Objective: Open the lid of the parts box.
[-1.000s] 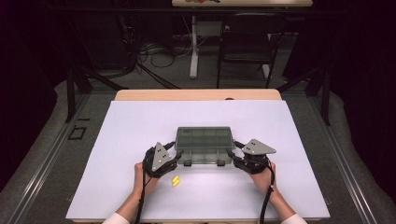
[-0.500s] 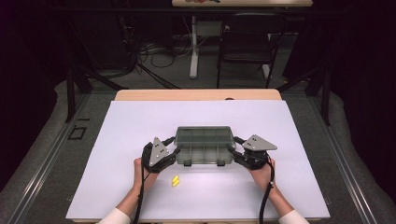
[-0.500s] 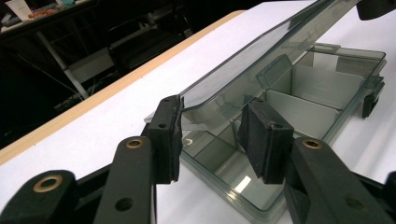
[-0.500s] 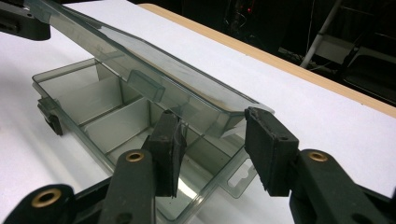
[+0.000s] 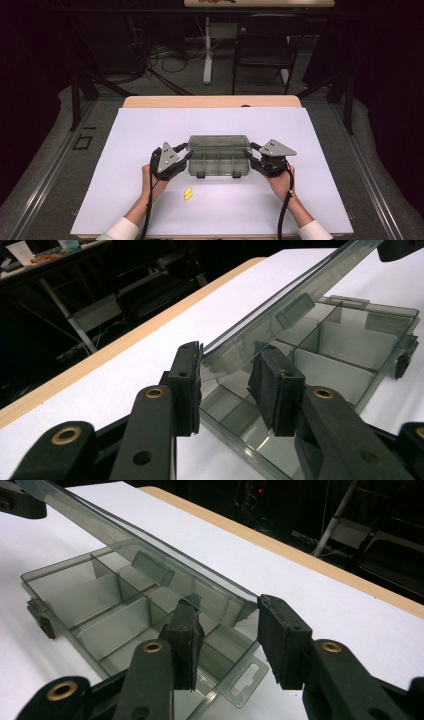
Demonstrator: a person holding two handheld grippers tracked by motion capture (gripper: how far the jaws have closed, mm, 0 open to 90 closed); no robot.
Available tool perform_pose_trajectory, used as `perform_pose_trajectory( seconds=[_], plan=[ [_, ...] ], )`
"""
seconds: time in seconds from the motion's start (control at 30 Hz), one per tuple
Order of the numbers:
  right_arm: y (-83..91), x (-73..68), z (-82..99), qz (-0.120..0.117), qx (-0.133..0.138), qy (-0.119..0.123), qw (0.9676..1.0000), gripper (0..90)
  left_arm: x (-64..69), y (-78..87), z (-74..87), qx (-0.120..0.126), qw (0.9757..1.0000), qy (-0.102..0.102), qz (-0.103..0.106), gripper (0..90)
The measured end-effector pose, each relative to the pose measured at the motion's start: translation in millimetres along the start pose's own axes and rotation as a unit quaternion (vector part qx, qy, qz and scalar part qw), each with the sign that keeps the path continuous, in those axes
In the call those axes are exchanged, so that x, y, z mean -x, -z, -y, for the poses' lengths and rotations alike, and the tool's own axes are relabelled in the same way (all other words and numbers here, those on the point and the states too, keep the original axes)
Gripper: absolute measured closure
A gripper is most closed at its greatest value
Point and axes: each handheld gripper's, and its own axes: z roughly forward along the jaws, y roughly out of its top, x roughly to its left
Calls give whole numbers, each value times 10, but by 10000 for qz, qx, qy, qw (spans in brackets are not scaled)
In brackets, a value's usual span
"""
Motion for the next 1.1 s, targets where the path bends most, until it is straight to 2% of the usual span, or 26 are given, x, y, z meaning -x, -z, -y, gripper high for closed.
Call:
perform_pose_trajectory(
  seconds=[0.13,0.4,0.9,1.1],
  plan=[
    [-40,-5,-35,121,-70,52,9999,615,-34,-12,-18,1,10000,60,15,658],
    [-61,53,-96,202,-118,-48,9997,695,-107,-38,-81,-20,10000,83,-7,706],
    [-145,142,-289,450,-292,-184,9984,782,-306,-126,-215,-47,9991,411,102,771],
    [-171,158,-333,514,-332,-236,9978,795,-330,-156,-244,-56,9992,400,31,787]
  ],
)
